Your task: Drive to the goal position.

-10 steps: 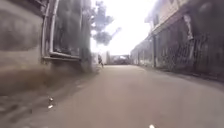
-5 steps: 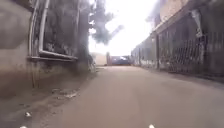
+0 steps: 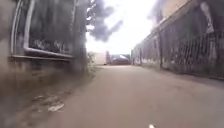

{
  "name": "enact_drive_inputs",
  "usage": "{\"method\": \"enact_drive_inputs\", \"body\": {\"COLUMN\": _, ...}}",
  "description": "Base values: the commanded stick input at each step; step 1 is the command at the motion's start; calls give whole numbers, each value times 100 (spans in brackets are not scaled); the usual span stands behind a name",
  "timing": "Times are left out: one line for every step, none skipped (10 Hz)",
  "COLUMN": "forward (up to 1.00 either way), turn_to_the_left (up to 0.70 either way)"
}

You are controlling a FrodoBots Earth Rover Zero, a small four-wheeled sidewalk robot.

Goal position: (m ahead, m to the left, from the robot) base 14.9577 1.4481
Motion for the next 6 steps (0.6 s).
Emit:
{"method": "enact_drive_inputs", "body": {"forward": 100, "turn_to_the_left": 0}}
{"method": "enact_drive_inputs", "body": {"forward": 100, "turn_to_the_left": 0}}
{"method": "enact_drive_inputs", "body": {"forward": 100, "turn_to_the_left": 0}}
{"method": "enact_drive_inputs", "body": {"forward": 100, "turn_to_the_left": 0}}
{"method": "enact_drive_inputs", "body": {"forward": 100, "turn_to_the_left": 0}}
{"method": "enact_drive_inputs", "body": {"forward": 100, "turn_to_the_left": 0}}
